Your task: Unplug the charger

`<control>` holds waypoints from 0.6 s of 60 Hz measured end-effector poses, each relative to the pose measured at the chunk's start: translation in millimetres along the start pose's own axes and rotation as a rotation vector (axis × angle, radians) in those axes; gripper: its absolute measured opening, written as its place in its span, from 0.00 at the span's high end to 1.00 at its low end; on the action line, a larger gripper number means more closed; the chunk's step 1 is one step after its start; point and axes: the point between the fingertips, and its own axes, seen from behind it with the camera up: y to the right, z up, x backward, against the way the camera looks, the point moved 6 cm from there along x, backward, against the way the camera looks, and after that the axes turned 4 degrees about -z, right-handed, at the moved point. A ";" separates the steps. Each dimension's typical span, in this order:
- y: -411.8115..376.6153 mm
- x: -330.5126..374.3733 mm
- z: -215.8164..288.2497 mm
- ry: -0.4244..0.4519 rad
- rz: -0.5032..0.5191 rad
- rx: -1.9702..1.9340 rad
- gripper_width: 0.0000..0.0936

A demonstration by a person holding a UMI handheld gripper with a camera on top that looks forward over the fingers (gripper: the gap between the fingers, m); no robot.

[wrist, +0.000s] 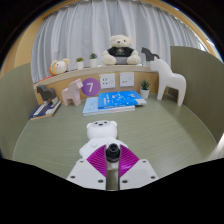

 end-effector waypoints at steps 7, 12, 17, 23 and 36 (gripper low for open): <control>3.1 0.2 2.8 -0.024 -0.003 0.001 0.90; 3.4 -0.5 3.7 -0.056 0.008 -0.010 0.91; 11.3 16.1 49.3 -0.068 0.009 0.055 0.92; 44.0 68.1 175.6 0.248 -0.049 0.072 0.92; 148.8 18.0 171.1 0.179 -0.083 0.037 0.90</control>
